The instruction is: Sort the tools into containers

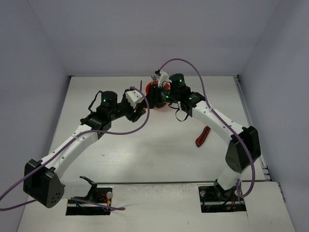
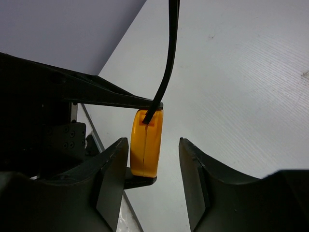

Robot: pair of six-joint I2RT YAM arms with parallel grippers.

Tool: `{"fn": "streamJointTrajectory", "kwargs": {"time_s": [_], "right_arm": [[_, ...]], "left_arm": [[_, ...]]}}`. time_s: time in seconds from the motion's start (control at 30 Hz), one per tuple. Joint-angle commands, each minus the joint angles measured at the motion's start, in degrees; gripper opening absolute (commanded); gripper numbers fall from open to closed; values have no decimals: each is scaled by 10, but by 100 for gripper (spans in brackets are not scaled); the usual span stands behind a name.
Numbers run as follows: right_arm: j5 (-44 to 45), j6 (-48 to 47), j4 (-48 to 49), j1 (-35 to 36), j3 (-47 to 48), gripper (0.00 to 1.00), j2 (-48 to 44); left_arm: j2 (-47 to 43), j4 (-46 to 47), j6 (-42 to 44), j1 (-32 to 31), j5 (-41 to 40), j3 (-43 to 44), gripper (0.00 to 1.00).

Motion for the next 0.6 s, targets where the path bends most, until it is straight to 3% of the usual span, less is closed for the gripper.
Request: {"fn": "streamJointTrajectory", "kwargs": {"time_s": [0.0,0.17,0.23,0.33,0.37,0.57], "right_arm": [[-5,-1,36,4,28,35,4],[-8,-6,36,5,28,17,5],[-4,-15,34,4,28,7,0],[6,-36,34,-2,31,2,-7],[9,-43,33,-6,33,1,-8],[38,-154,15,-43,54,0,-4]], "left_arm": [[-3,50,17,-5,13,40,24],[-2,48,21,-5,10,41,25],[1,38,21,-5,6,44,32],[0,34,14,-5,-22,42,68],[0,35,8,-5,-30,37,71],[-29,47,-65,-5,-129,0,74]]}}
